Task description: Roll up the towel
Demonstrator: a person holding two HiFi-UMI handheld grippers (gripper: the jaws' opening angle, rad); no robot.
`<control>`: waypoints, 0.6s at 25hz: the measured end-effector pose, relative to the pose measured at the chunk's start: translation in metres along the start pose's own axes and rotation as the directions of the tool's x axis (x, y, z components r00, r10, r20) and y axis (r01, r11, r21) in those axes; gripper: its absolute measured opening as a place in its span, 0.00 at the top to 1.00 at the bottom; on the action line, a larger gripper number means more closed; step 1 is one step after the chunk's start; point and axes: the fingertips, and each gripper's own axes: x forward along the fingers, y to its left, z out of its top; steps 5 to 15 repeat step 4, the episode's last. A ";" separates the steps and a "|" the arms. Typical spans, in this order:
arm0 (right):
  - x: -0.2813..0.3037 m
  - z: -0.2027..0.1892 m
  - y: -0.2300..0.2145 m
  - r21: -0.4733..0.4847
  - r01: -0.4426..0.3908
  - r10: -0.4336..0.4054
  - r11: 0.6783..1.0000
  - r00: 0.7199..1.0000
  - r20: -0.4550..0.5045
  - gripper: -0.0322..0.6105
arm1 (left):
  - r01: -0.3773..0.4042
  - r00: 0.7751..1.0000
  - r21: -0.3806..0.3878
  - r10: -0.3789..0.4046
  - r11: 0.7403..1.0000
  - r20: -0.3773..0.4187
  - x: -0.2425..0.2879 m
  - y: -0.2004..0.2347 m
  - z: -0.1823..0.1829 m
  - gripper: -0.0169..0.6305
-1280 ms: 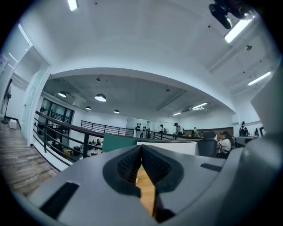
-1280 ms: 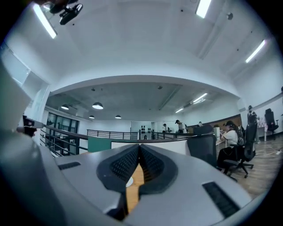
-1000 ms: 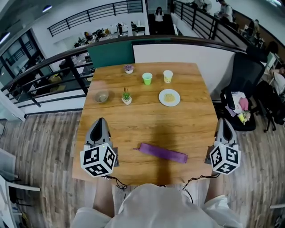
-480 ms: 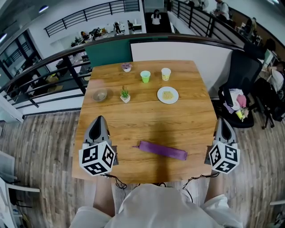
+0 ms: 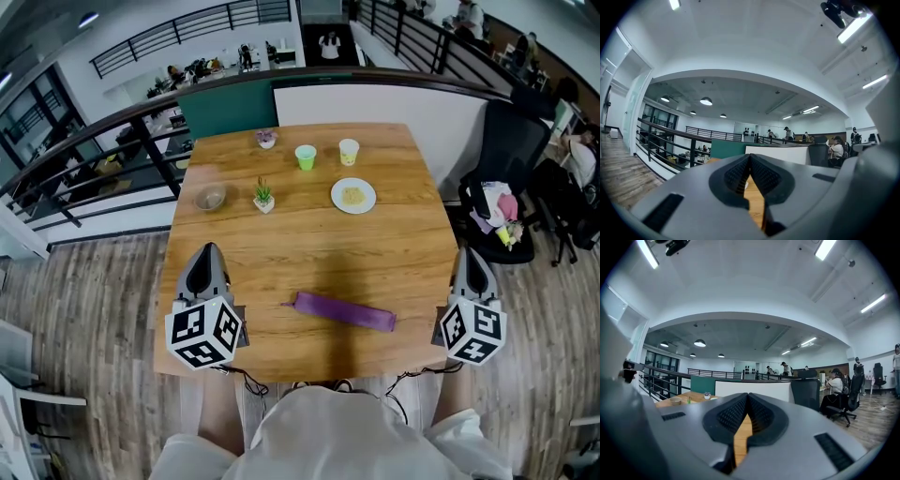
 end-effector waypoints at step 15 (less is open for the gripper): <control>-0.005 -0.001 -0.002 -0.004 0.008 -0.008 1.000 1.000 -0.004 0.95 | 0.004 1.000 -0.003 -0.004 1.000 -0.004 -0.001 0.001 -0.001 0.97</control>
